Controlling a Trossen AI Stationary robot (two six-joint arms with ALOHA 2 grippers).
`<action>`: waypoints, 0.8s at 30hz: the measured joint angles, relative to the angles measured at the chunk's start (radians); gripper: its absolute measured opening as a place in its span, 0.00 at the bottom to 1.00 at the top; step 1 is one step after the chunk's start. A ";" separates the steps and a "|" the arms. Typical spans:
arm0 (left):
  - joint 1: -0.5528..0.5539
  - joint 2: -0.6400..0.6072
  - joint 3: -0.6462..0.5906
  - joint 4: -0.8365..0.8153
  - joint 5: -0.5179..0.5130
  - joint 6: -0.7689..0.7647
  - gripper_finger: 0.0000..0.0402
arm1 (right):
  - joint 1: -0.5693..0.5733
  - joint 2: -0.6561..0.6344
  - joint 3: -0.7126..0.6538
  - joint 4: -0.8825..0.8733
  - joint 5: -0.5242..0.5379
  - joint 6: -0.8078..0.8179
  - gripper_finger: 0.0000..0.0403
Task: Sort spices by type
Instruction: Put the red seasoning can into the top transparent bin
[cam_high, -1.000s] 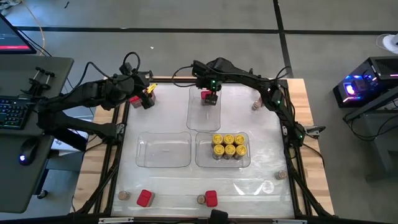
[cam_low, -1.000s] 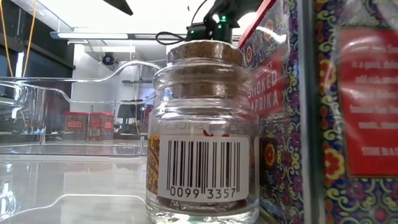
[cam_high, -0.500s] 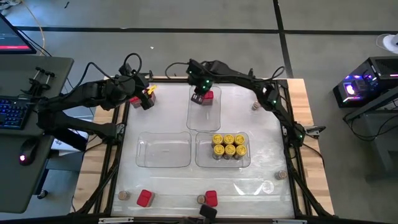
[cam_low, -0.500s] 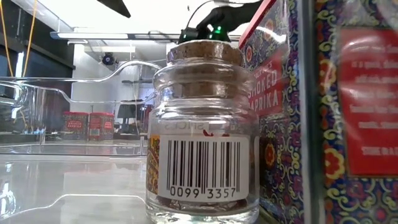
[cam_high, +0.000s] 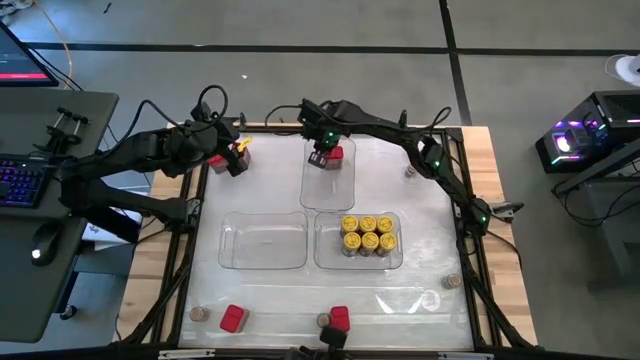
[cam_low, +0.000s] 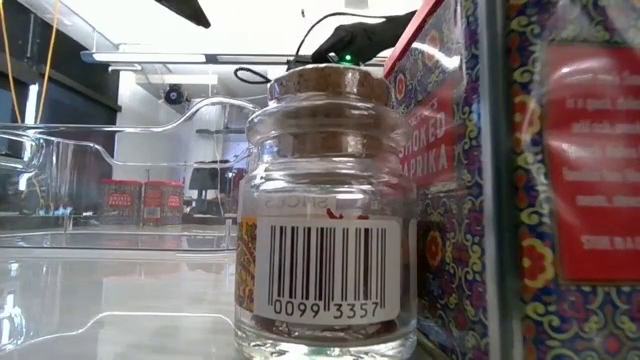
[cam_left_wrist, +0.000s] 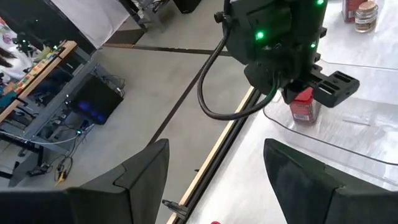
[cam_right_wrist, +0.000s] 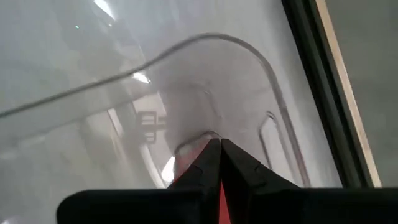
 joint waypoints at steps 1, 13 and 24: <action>0.000 0.000 0.000 0.000 0.000 0.000 0.62 | -0.001 0.000 0.000 -0.005 0.005 0.000 0.00; 0.000 0.000 0.000 0.000 0.000 -0.002 0.62 | 0.000 0.000 0.000 -0.125 0.042 -0.017 0.00; 0.000 0.000 0.000 0.000 0.000 -0.007 0.62 | -0.001 0.000 0.000 -0.094 0.161 0.014 0.00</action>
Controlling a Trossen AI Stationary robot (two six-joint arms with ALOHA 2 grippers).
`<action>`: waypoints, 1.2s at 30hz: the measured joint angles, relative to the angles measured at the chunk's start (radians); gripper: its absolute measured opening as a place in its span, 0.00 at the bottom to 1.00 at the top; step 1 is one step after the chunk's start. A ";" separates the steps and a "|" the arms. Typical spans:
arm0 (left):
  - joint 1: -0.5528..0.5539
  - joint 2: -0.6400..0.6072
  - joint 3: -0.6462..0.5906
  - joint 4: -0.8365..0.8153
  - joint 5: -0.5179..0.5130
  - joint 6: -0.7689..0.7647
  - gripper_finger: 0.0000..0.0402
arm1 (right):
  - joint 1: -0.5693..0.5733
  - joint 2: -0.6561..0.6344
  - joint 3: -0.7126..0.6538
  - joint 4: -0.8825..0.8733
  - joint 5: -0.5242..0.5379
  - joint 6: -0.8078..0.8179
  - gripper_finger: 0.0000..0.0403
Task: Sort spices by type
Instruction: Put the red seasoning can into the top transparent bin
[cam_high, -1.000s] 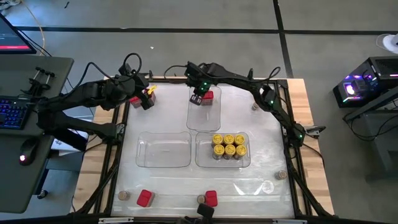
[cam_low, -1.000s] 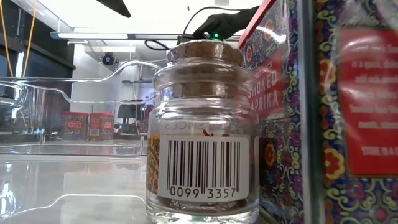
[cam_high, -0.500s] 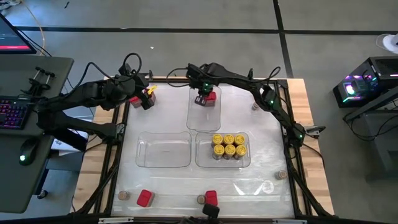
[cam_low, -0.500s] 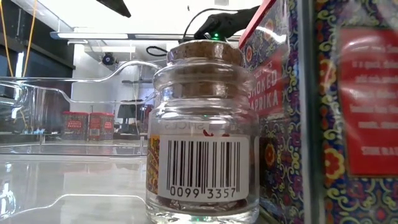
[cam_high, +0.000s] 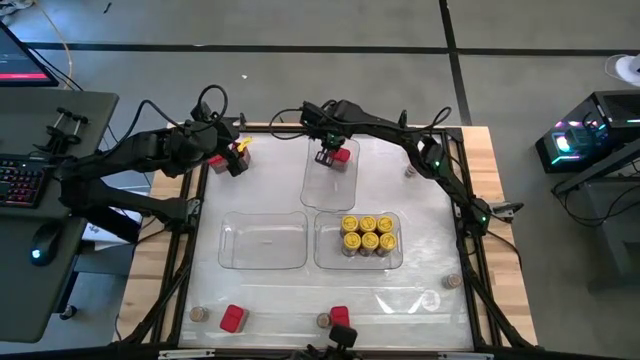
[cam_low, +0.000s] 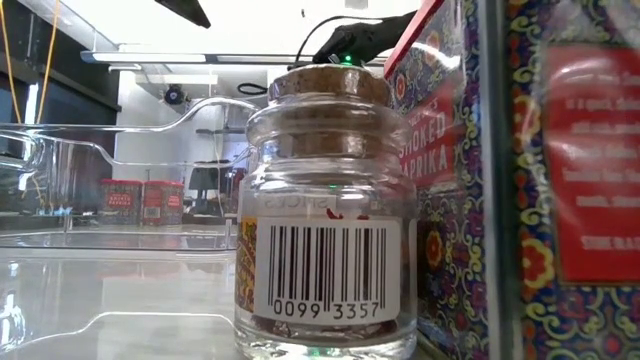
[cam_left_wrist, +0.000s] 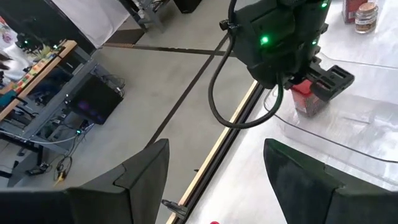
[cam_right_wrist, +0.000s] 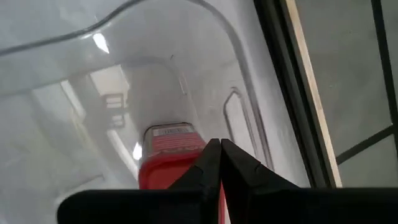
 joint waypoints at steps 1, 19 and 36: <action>0.000 0.000 0.000 0.000 0.000 -0.006 0.62 | 0.000 -0.001 0.000 0.001 -0.005 0.004 0.00; 0.000 0.000 0.000 0.000 0.003 -0.020 0.62 | 0.002 -0.011 -0.002 0.035 -0.169 -0.049 0.00; 0.000 0.000 0.000 0.000 0.003 -0.048 0.62 | -0.003 -0.004 -0.001 0.027 -0.157 -0.077 0.00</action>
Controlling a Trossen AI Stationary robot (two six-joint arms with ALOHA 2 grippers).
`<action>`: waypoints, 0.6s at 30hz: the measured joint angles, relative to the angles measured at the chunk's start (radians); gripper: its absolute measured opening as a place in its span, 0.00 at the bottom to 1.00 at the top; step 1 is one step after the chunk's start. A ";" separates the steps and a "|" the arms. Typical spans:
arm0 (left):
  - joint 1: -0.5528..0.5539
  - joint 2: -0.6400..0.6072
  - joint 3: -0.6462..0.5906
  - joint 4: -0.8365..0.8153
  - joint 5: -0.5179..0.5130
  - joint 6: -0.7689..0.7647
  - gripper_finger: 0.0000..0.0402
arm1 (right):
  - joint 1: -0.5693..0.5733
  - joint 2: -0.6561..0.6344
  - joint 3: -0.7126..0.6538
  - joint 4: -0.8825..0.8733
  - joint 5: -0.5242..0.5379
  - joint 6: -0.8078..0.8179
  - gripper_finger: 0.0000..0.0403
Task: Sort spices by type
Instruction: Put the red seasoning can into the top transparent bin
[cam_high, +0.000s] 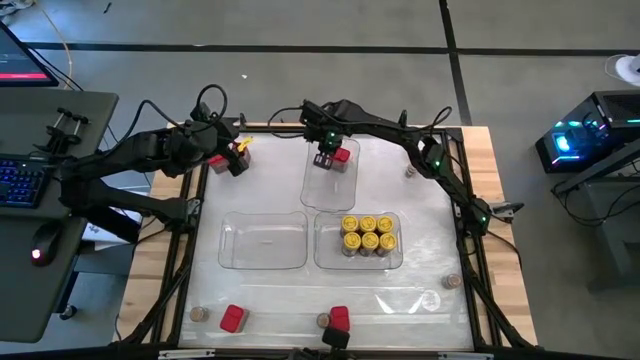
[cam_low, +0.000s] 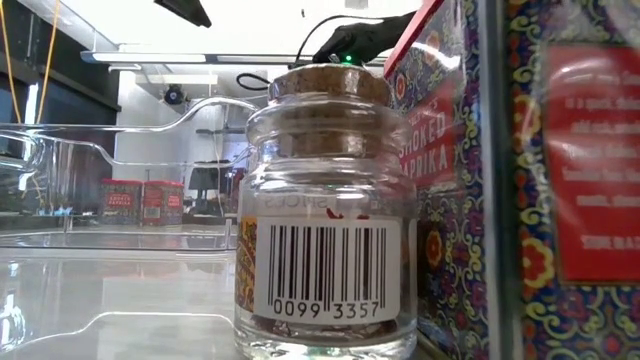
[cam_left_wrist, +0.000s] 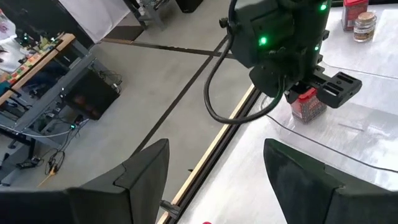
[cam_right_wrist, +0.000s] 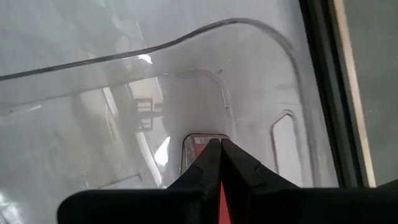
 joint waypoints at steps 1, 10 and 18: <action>0.000 0.000 0.000 0.000 0.000 -0.003 0.62 | 0.000 0.006 0.000 0.001 -0.001 0.000 0.00; 0.000 0.000 0.000 0.000 0.003 -0.025 0.62 | 0.005 0.025 0.000 -0.018 -0.015 0.002 0.00; 0.000 0.001 0.000 0.000 0.003 -0.024 0.62 | 0.020 0.025 0.000 -0.092 -0.027 -0.099 0.00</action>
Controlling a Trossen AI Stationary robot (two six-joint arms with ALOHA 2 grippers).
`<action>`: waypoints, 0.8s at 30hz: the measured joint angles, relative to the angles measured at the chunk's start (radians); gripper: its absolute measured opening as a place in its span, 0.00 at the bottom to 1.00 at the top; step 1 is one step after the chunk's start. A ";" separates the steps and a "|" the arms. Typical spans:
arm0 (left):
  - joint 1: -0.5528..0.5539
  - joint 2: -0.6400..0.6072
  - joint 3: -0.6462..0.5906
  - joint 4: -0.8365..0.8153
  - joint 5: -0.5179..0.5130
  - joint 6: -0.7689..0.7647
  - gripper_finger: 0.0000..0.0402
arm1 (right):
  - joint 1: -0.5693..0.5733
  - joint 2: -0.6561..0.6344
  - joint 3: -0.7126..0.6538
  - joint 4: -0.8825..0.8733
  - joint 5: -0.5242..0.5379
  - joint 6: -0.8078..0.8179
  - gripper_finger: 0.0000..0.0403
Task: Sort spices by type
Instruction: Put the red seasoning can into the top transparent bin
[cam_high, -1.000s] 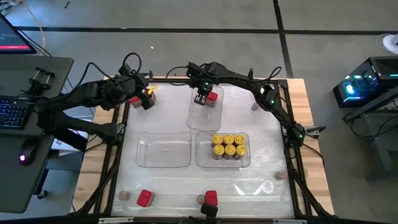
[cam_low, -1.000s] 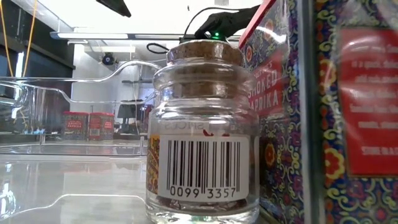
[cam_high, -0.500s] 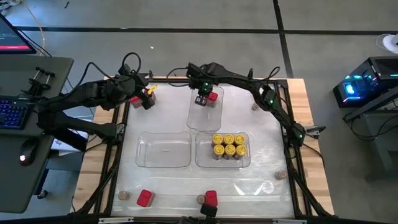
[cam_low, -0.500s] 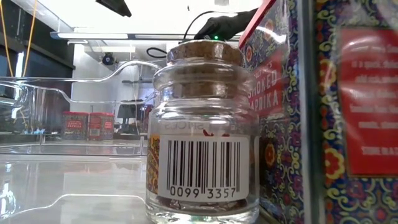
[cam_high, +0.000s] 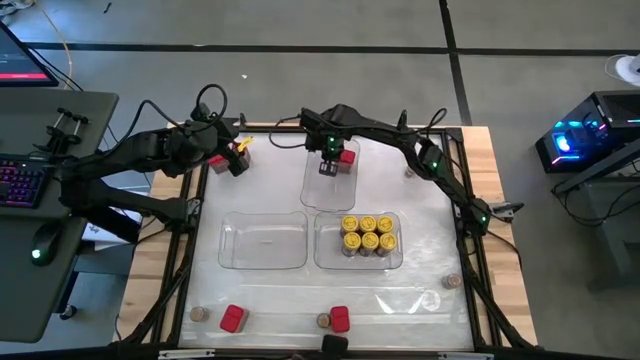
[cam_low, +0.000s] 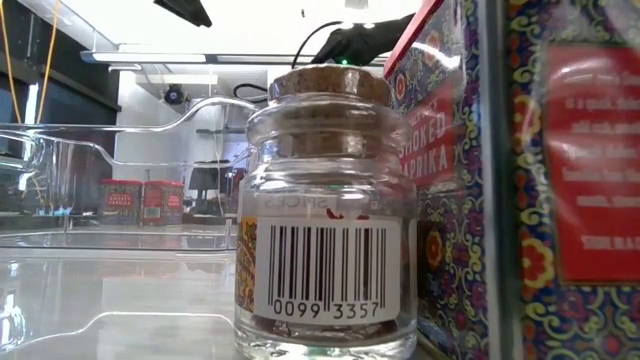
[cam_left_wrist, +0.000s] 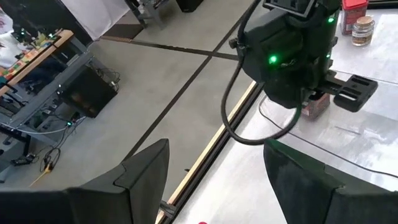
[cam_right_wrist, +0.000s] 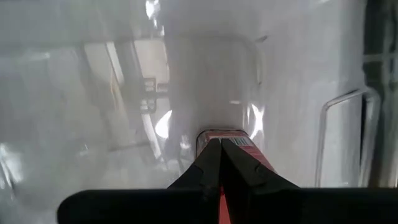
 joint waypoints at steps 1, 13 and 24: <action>0.000 0.001 0.000 0.000 0.000 0.000 0.62 | 0.003 0.000 0.000 -0.007 0.000 -0.010 0.00; 0.000 0.043 0.000 -0.003 0.000 0.017 0.62 | 0.021 -0.029 0.000 -0.005 -0.032 -0.088 0.00; 0.032 -0.026 0.000 0.001 0.038 -0.006 0.62 | -0.132 -0.234 0.001 -0.063 -0.098 0.061 0.00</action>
